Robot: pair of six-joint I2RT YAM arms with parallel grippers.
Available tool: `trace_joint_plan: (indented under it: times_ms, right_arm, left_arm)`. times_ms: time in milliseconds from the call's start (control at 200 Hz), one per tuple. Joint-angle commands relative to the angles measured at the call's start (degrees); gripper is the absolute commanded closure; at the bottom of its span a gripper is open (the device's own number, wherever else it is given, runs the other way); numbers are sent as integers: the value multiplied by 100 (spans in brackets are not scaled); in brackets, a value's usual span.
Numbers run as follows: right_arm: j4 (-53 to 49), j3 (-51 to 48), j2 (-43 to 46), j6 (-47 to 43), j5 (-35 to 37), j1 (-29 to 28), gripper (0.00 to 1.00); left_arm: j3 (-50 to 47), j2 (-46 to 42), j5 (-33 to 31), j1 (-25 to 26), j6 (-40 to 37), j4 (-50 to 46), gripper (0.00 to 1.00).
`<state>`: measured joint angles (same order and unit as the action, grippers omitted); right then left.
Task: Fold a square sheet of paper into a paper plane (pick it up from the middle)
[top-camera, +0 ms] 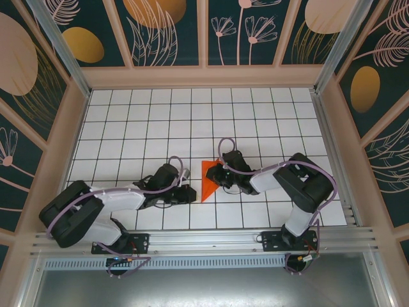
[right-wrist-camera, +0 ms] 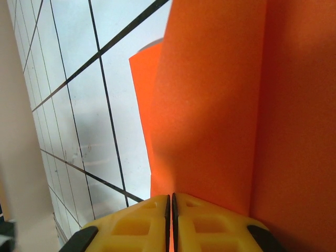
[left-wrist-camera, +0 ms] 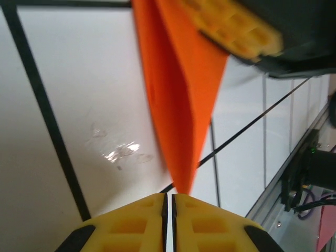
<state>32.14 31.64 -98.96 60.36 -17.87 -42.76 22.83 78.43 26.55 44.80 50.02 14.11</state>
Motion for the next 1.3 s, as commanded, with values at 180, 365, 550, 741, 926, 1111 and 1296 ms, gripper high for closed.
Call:
trace_joint_plan:
  times_ms: [180,365,550,741,926,1111,1296]
  right_arm:
    - [-895,-191,-488,-26,433,-74,85]
    - [-896,-167,-501,-20,433,-83,85]
    - [-876,-158,-527,-11,407,-92,85]
    - [-876,-149,-547,-9,407,-92,85]
    - [-868,-149,-573,1,407,-92,85]
    - [-877,-140,-595,-9,403,-92,85]
    - [-921,-122,-602,-31,416,-91,85]
  left_arm:
    - [517,-268,-24,27,132,341,81]
    - [700,453,466,25,332,965,77]
    - [889,952,610,24,343,1159,75]
    - [1073,1360,617,27,180,1018,74]
    - [1044,1599,402,23,-11,707,75]
    - [892,1644,175,25,-198,426,79]
    - [648,1615,231,23,-196,420,80]
